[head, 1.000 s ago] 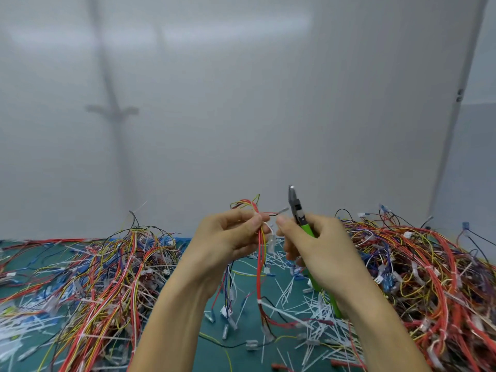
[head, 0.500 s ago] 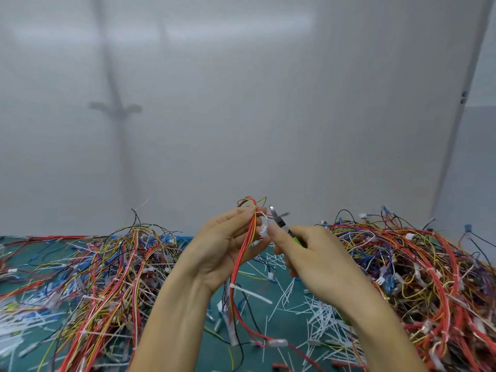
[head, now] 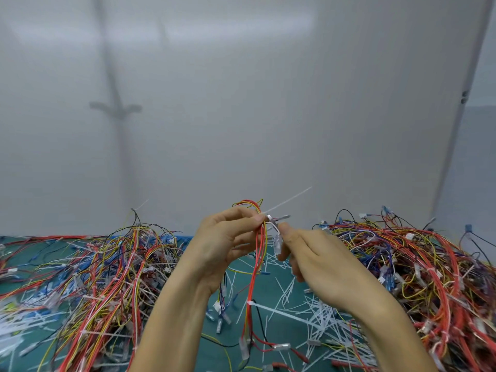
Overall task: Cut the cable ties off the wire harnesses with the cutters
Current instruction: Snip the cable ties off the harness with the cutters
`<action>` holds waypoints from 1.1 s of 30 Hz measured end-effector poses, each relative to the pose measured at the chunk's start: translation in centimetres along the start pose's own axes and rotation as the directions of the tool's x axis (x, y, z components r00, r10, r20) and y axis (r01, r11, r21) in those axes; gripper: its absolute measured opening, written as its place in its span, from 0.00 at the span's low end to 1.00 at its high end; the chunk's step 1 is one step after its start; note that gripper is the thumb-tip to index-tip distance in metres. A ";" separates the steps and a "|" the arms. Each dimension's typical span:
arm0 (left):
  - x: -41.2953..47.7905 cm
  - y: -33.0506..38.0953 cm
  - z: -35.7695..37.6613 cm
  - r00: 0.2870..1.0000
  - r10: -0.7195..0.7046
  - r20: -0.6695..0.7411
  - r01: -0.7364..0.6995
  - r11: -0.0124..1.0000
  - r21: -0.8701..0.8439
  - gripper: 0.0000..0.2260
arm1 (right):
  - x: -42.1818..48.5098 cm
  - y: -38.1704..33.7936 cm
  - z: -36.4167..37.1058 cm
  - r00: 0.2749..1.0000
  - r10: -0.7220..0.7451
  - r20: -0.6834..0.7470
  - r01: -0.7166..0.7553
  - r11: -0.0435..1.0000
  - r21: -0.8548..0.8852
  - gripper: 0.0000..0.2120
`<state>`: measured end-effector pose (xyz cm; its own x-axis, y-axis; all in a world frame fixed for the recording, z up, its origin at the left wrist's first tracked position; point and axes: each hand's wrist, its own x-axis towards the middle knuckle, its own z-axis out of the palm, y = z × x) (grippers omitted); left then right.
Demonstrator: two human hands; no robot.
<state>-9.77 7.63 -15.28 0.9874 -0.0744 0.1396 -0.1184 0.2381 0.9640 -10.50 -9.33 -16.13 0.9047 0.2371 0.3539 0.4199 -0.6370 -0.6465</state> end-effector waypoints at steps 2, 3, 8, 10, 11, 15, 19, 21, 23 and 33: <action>-0.1 0.1 0.1 1.000 0.017 0.008 -0.017 1.000 0.026 0.05 | 0.1 0.0 0.1 1.000 -0.018 -0.015 0.018 1.000 0.003 0.37; -0.1 0.1 0.1 1.000 0.025 0.010 -0.025 0.999 0.038 0.05 | 0.1 0.0 0.1 1.000 -0.023 -0.018 0.023 1.000 -0.003 0.38; -0.2 0.0 0.2 0.998 0.070 -0.007 -0.069 0.995 0.068 0.05 | 0.0 -0.3 0.2 0.999 -0.028 -0.027 0.027 0.999 -0.024 0.36; -0.1 -0.1 0.3 0.995 0.098 -0.012 -0.097 0.993 0.064 0.05 | 0.0 -0.5 0.2 0.999 -0.025 -0.039 0.025 0.999 -0.020 0.36; -0.1 -0.1 0.3 0.993 0.115 -0.017 -0.114 0.991 0.064 0.05 | 0.0 -0.6 0.2 0.999 -0.022 -0.039 0.021 1.000 -0.021 0.36; 0.1 -0.2 0.2 0.986 0.161 -0.052 -0.156 0.984 0.086 0.06 | 0.1 -0.7 0.3 1.000 0.010 -0.017 -0.010 1.000 0.005 0.32; 0.2 -0.2 0.3 0.979 0.192 -0.069 -0.181 0.974 0.139 0.04 | 0.0 -0.9 0.2 1.000 0.026 -0.006 -0.026 0.999 0.027 0.33; 0.2 -0.2 0.2 0.976 0.205 -0.078 -0.189 0.967 0.169 0.05 | -0.1 -0.9 0.2 1.000 0.028 -0.004 -0.028 0.999 0.032 0.32; 0.2 -0.3 0.2 0.973 0.214 -0.087 -0.194 0.962 0.190 0.05 | 0.0 -1.0 0.2 1.000 0.027 -0.007 -0.026 0.999 0.033 0.31; 0.1 -0.3 0.2 0.970 0.227 -0.085 -0.209 0.961 0.181 0.04 | 0.1 -0.8 0.6 1.000 0.013 -0.010 -0.013 0.999 0.044 0.33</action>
<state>-9.62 7.34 -15.46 0.9401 0.0638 0.3348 -0.3388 0.0692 0.9383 -10.72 -8.35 -16.04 0.9094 0.2215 0.3519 0.4110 -0.6073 -0.6799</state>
